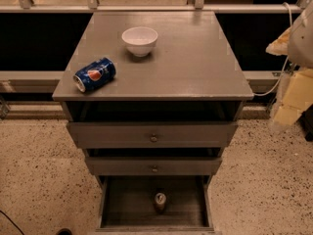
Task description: Pick orange can from bottom drawer and place on counter
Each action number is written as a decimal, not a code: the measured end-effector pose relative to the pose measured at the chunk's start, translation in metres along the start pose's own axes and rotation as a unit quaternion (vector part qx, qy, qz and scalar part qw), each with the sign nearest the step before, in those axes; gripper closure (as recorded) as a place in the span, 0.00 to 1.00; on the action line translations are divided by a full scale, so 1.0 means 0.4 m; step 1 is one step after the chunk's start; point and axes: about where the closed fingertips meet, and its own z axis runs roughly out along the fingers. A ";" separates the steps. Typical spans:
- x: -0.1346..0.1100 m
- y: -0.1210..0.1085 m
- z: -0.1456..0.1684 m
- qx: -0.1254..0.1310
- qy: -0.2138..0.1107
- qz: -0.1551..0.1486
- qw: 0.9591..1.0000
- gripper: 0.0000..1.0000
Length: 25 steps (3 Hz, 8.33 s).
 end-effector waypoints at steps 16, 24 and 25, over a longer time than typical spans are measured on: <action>0.022 0.358 1.471 0.029 -0.511 0.008 0.859 0.00; -0.075 0.405 1.984 -0.033 -0.447 0.119 0.886 0.40; -0.100 0.395 1.989 -0.042 -0.460 0.145 0.875 0.64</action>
Offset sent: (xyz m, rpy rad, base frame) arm 0.0005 0.0001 -0.0045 0.0403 -0.0040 0.0060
